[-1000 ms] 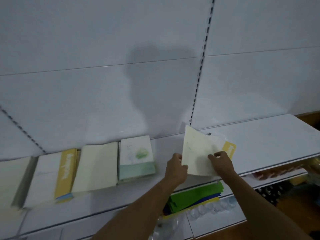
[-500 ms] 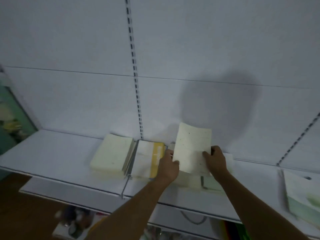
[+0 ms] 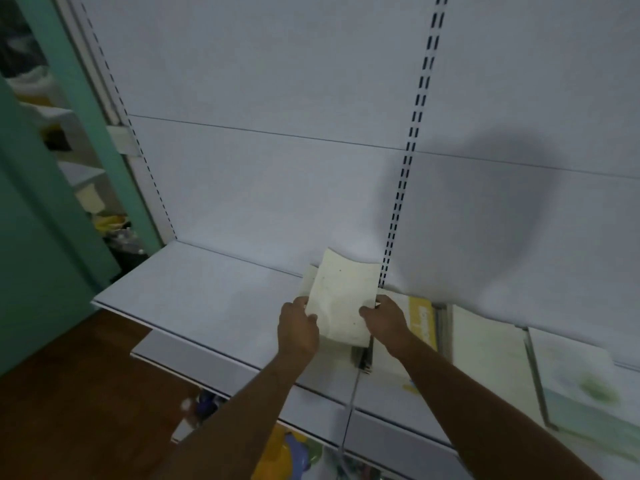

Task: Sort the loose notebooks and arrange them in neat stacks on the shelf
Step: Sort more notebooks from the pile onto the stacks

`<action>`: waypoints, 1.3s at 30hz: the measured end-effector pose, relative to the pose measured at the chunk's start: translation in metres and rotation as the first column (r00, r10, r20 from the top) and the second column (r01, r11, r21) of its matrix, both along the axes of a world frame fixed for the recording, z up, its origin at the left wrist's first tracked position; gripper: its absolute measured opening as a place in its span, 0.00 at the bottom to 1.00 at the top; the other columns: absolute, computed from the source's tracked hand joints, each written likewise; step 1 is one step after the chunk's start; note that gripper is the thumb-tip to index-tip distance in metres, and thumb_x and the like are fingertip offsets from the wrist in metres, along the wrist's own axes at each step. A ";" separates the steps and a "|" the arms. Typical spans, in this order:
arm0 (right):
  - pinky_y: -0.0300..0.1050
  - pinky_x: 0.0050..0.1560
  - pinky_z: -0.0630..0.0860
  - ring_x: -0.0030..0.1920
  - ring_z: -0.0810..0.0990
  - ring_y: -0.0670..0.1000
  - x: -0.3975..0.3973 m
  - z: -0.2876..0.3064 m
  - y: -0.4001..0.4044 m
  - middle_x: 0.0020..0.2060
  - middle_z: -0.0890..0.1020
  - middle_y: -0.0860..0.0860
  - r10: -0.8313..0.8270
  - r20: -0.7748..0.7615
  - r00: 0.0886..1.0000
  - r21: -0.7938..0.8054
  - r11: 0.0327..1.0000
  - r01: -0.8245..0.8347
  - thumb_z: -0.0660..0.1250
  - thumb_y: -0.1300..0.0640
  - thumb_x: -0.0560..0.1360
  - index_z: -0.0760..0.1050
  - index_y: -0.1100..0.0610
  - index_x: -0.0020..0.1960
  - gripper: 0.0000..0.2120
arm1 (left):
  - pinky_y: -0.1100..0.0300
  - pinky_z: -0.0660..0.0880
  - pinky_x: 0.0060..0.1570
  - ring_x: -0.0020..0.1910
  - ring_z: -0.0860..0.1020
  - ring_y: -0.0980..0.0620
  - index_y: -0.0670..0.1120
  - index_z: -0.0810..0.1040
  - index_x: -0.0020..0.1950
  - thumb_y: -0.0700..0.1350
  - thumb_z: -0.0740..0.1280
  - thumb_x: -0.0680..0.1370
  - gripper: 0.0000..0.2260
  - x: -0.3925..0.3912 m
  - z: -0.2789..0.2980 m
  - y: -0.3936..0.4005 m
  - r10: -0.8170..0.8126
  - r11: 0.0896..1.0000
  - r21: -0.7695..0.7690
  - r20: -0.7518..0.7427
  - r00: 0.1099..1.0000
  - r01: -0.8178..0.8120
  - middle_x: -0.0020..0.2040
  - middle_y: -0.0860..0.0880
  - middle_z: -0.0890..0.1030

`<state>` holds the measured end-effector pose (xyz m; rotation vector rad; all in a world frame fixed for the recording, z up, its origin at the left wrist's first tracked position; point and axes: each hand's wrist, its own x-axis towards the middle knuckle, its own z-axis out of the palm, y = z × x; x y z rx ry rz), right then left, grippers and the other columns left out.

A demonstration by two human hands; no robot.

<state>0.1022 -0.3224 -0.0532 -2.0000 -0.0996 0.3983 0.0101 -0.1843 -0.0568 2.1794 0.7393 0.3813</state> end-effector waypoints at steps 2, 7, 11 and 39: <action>0.42 0.47 0.72 0.46 0.77 0.53 0.001 -0.005 0.018 0.47 0.80 0.53 0.013 -0.020 1.000 -0.021 1.000 -0.014 0.65 0.58 0.74 0.75 0.54 0.49 0.04 | 0.52 0.73 0.61 0.59 0.75 0.44 0.41 0.72 0.67 0.39 0.63 0.78 0.16 0.001 -0.005 0.016 0.022 0.999 0.028 -0.041 0.999 -0.021 0.59 0.40 0.75; 0.45 0.48 0.76 0.47 0.79 0.55 -0.001 -0.015 0.042 0.47 0.80 0.56 0.073 -0.050 0.996 -0.198 0.977 -0.082 0.65 0.57 0.73 0.78 0.61 0.51 0.10 | 0.54 0.71 0.59 0.62 0.70 0.47 0.45 0.71 0.66 0.47 0.63 0.79 0.16 -0.001 -0.021 0.035 0.031 0.964 0.263 -0.218 0.976 0.028 0.61 0.45 0.73; 0.48 0.54 0.76 0.57 0.77 0.60 -0.004 -0.014 0.041 0.60 0.77 0.64 0.123 0.000 0.992 -0.341 0.933 -0.116 0.64 0.58 0.75 0.70 0.73 0.63 0.22 | 0.53 0.71 0.58 0.62 0.70 0.46 0.45 0.68 0.67 0.47 0.64 0.79 0.18 0.001 -0.025 0.038 0.050 0.960 0.278 -0.267 0.962 0.027 0.62 0.44 0.71; 0.46 0.58 0.72 0.60 0.76 0.56 -0.033 0.015 -0.493 0.57 0.80 0.55 -0.464 0.299 0.834 -0.510 0.661 0.550 0.60 0.53 0.77 0.74 0.57 0.62 0.16 | 0.58 0.73 0.52 0.56 0.77 0.48 0.46 0.73 0.62 0.49 0.63 0.77 0.15 0.049 0.001 -0.423 -0.724 0.667 0.077 -0.167 0.669 0.741 0.59 0.47 0.77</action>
